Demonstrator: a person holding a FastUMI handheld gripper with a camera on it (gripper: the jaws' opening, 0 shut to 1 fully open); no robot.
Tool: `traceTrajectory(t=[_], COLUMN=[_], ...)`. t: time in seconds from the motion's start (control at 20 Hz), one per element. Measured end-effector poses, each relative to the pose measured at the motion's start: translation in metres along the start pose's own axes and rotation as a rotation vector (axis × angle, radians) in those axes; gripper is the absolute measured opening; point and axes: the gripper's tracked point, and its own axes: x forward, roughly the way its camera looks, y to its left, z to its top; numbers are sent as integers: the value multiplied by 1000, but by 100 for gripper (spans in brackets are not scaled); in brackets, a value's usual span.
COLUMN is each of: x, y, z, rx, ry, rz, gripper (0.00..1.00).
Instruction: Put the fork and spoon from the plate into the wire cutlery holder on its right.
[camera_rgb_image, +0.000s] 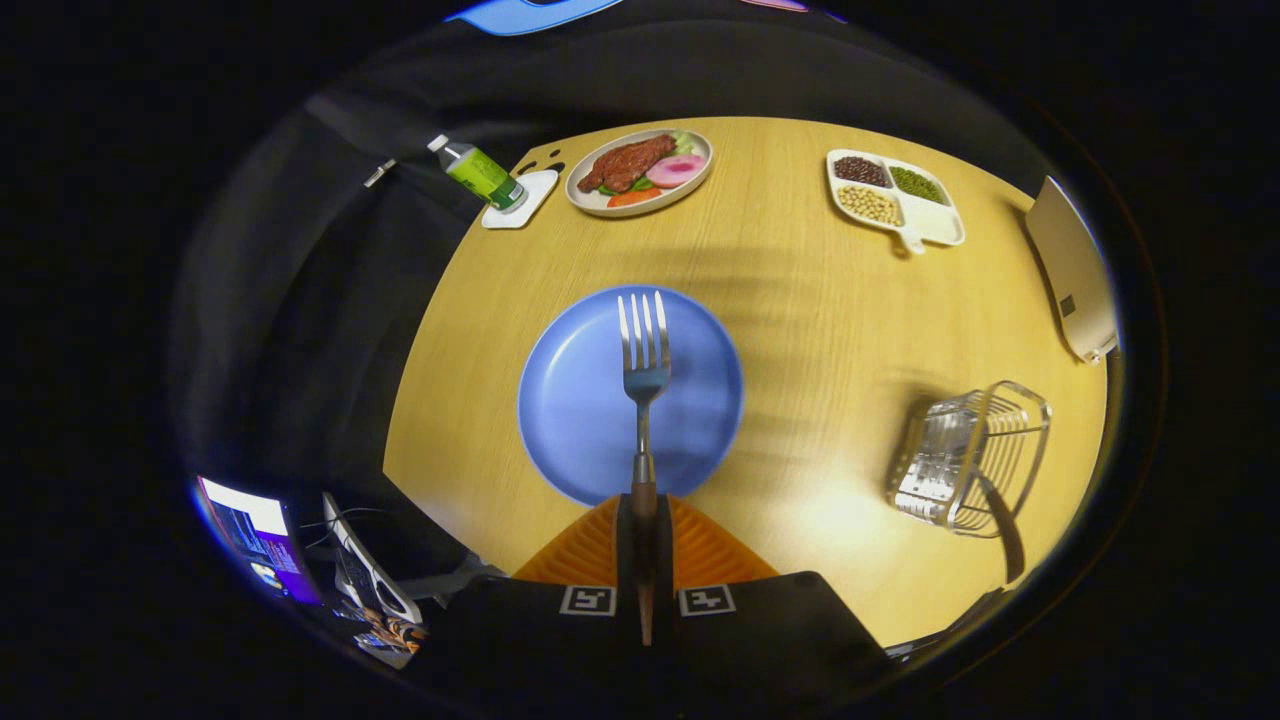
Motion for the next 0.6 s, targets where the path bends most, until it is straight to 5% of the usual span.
traceTrajectory(t=[0.3,0.6], x=[-76,-108], y=[-71,-133], z=[5,-13], rx=[-35,-64], ry=[15,167], rz=[-74,-117], gripper=[8,8])
